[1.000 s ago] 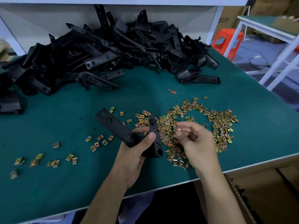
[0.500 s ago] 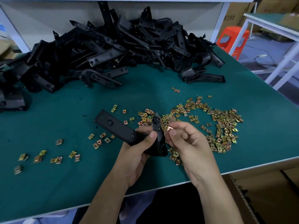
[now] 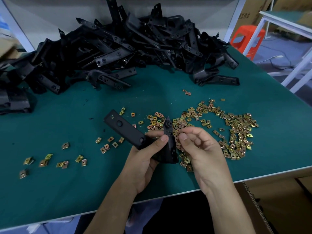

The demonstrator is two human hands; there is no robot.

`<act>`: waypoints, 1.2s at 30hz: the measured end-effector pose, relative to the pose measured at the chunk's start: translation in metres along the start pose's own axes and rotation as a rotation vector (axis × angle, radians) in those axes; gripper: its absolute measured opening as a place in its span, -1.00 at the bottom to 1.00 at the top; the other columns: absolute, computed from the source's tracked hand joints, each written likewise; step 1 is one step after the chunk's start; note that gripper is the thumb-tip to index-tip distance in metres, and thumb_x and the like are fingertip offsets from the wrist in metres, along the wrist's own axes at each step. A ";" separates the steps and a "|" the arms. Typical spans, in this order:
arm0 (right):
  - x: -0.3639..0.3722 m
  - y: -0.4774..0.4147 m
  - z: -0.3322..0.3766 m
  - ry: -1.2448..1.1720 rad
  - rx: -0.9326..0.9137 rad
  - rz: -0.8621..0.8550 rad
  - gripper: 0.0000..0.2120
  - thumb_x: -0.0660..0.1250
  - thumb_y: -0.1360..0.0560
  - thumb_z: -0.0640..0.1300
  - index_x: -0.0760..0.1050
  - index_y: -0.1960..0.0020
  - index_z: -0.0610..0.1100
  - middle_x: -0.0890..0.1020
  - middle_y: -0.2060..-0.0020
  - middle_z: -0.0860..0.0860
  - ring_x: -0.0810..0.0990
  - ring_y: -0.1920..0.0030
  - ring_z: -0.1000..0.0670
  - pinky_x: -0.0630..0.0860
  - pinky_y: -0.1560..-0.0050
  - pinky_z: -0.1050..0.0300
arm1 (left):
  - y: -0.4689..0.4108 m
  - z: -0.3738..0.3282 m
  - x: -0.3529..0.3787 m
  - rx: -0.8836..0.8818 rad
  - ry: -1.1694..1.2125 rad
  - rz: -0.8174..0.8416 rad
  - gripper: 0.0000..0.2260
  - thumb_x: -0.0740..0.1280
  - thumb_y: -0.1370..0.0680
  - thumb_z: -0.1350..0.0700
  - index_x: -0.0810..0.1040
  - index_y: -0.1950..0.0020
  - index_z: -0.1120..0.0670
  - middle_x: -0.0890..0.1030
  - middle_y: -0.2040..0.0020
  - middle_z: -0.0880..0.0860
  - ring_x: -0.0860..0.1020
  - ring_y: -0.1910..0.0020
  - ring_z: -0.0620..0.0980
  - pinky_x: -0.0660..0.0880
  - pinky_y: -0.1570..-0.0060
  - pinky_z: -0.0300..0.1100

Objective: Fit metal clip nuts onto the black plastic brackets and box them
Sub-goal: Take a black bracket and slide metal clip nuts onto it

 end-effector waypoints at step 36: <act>0.008 0.008 -0.015 -0.169 0.212 -0.082 -0.85 0.42 -0.48 -0.33 0.73 0.14 -0.15 0.72 0.23 -0.10 0.66 0.28 0.10 0.56 0.26 0.31 | -0.001 -0.002 0.004 0.059 -0.054 0.096 -0.90 0.47 -0.47 0.08 0.63 0.16 0.09 0.69 0.14 0.10 0.68 0.19 0.02 0.60 0.25 -0.16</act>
Point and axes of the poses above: each hand's wrist, its own y-axis away from the middle knuckle, its own x-axis out of the palm, z = x × y, the point moved 9 cm from there along -y, towards the middle knuckle
